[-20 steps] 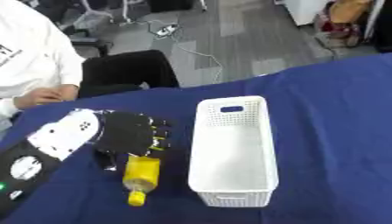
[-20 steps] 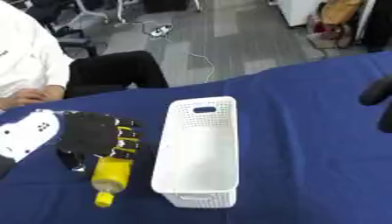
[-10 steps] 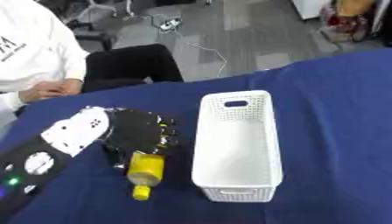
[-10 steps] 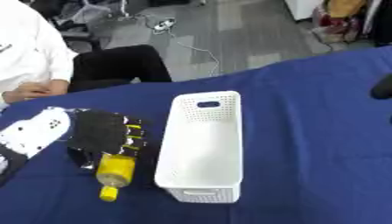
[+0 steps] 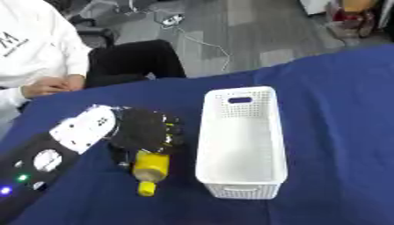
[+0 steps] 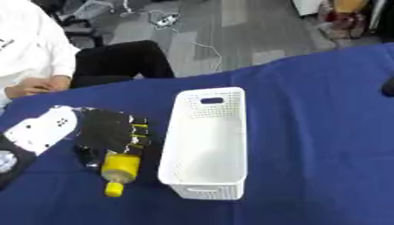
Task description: Pick up objects on the table and place them in the box.
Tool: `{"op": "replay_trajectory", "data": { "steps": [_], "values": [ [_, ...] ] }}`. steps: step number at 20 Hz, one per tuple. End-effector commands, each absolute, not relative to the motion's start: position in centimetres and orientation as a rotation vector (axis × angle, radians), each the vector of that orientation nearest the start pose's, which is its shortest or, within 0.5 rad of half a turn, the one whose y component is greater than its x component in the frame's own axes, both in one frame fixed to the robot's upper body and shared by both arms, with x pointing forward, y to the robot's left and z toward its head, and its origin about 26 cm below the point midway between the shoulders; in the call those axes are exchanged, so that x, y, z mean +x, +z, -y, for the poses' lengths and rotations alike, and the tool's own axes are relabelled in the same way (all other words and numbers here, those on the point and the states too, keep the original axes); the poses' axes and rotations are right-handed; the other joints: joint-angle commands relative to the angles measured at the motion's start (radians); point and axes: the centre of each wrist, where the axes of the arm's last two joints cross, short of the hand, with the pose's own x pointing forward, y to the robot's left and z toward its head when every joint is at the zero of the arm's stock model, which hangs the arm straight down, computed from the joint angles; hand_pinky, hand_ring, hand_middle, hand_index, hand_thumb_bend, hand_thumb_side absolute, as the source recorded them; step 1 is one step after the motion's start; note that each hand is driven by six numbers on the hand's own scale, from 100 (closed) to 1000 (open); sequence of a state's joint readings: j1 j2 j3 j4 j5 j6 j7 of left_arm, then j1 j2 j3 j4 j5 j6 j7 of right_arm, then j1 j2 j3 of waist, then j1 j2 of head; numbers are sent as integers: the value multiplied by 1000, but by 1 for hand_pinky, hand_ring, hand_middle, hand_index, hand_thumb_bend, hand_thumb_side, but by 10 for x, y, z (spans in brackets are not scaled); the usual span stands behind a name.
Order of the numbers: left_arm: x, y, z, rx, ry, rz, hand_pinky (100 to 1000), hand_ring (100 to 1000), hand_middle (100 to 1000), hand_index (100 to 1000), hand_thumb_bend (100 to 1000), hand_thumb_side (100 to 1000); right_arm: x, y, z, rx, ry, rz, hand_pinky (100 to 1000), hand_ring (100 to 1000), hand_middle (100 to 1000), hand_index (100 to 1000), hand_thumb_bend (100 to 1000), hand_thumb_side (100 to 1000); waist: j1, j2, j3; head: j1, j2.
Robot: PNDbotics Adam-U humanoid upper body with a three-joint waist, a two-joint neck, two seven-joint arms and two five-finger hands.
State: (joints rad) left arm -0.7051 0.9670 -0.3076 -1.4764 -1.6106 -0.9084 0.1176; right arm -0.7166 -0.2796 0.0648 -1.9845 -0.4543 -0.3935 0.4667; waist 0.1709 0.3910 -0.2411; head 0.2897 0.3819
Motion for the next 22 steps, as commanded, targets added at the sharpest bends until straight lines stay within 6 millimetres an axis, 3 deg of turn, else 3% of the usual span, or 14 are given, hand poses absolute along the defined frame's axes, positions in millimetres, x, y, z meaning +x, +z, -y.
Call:
{"op": "replay_trajectory", "data": {
  "steps": [1, 4, 7, 10, 11, 12, 15, 16, 17, 18, 19, 22],
  "values": [
    [379, 282, -356, -1230, 2402, -931, 966, 838, 887, 829, 1000, 440, 308, 318, 191, -796, -935, -2876, 640, 495, 550, 626, 186, 1000, -5, -16, -1, 0, -17],
    [380, 280, -356, -1226, 2413, -926, 965, 837, 885, 821, 1000, 440, 308, 319, 190, -800, -934, -2874, 640, 495, 549, 626, 186, 1000, -4, -16, -3, -2, -19],
    [381, 276, -357, -1221, 2429, -919, 852, 833, 879, 793, 982, 443, 308, 319, 189, -804, -932, -2871, 640, 495, 549, 626, 185, 1000, -2, -16, -5, -7, -24],
    [381, 272, -356, -1204, 2442, -927, 840, 822, 866, 762, 975, 466, 308, 319, 189, -804, -930, -2871, 640, 495, 549, 626, 183, 1000, -2, -16, -5, -24, -37],
    [381, 270, -356, -1197, 2444, -934, 821, 776, 800, 678, 921, 462, 308, 319, 189, -804, -930, -2870, 639, 495, 549, 626, 184, 1000, -2, -15, -5, -28, -41],
    [381, 269, -356, -1190, 2446, -943, 821, 776, 800, 678, 921, 462, 308, 320, 189, -804, -929, -2870, 639, 495, 549, 626, 184, 1000, -3, -15, -5, -32, -45],
    [381, 267, -355, -1174, 2443, -970, 607, 598, 596, 546, 816, 514, 308, 320, 189, -803, -930, -2870, 639, 495, 548, 626, 185, 1000, -4, -15, -3, -35, -49],
    [381, 267, -354, -1169, 2439, -984, 607, 598, 596, 546, 816, 514, 308, 320, 189, -802, -931, -2871, 639, 495, 548, 626, 185, 1000, -4, -16, -2, -33, -47],
    [381, 267, -354, -1165, 2435, -997, 512, 502, 492, 502, 706, 571, 308, 319, 189, -801, -931, -2871, 639, 495, 548, 625, 185, 1000, -5, -16, -1, -32, -46],
    [381, 267, -354, -1162, 2431, -1014, 519, 509, 501, 507, 718, 566, 308, 319, 189, -800, -932, -2872, 639, 495, 548, 626, 185, 1000, -5, -17, 1, -31, -44],
    [381, 267, -354, -1160, 2428, -1027, 431, 420, 397, 432, 615, 607, 308, 319, 189, -799, -932, -2873, 640, 495, 548, 625, 185, 1000, -6, -17, 2, -30, -42],
    [381, 269, -354, -1159, 2427, -1053, 388, 359, 309, 387, 624, 583, 308, 318, 190, -794, -937, -2879, 639, 495, 548, 626, 184, 1000, -7, -21, 9, -30, -37]
  ]
}}
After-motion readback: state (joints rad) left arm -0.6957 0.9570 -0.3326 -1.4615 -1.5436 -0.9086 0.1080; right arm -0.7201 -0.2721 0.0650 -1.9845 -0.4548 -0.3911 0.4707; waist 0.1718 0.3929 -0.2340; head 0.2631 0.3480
